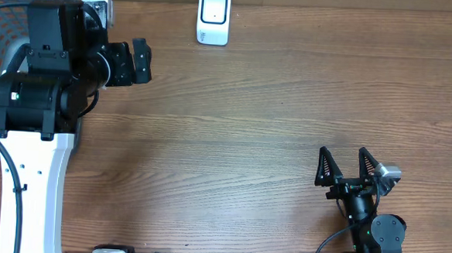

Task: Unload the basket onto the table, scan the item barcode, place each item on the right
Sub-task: 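Lower the left gripper into the basket over the yellow bottle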

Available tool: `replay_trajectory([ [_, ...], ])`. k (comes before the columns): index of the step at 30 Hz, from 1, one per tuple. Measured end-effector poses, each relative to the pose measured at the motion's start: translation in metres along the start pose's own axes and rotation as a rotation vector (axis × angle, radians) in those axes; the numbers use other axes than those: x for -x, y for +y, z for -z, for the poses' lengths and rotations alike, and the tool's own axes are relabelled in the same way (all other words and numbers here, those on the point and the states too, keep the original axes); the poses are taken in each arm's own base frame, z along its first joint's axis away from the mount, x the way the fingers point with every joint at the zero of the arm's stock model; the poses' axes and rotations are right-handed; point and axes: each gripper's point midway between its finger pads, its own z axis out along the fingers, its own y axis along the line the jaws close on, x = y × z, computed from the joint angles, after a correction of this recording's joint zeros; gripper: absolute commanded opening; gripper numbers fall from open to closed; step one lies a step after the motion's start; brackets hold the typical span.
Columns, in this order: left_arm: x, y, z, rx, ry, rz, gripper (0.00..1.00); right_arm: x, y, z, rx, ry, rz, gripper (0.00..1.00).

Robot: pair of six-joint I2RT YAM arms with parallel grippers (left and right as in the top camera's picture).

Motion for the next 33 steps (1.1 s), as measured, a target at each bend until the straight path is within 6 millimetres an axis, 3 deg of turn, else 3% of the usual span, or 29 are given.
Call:
replay_trajectory([
  [6,0.008,0.016,0.001,0.087,-0.036,0.007,1.0,0.0,0.0,0.0,0.0,0.0,0.0,1.0],
  [10,0.027,0.033,0.005,0.122,-0.108,0.033,1.0,0.0,0.0,0.0,0.0,0.0,0.0,1.0],
  [13,0.048,0.058,0.018,0.165,-0.187,0.066,1.0,0.0,0.0,0.0,0.0,0.0,0.0,1.0],
  [18,0.101,0.11,0.059,0.271,-0.419,0.133,1.0,0.0,0.0,0.0,0.0,0.0,-0.001,1.0],
  [23,0.11,0.155,0.076,0.365,-0.481,0.176,1.0,0.0,0.0,0.0,0.0,0.0,0.0,1.0],
  [27,0.107,0.18,0.054,0.388,-0.417,0.146,0.99,0.0,0.0,0.0,0.0,0.0,0.0,1.0],
  [33,0.079,0.219,-0.03,0.354,-0.196,0.086,1.0,0.0,0.0,0.0,0.0,0.0,0.0,1.0],
])
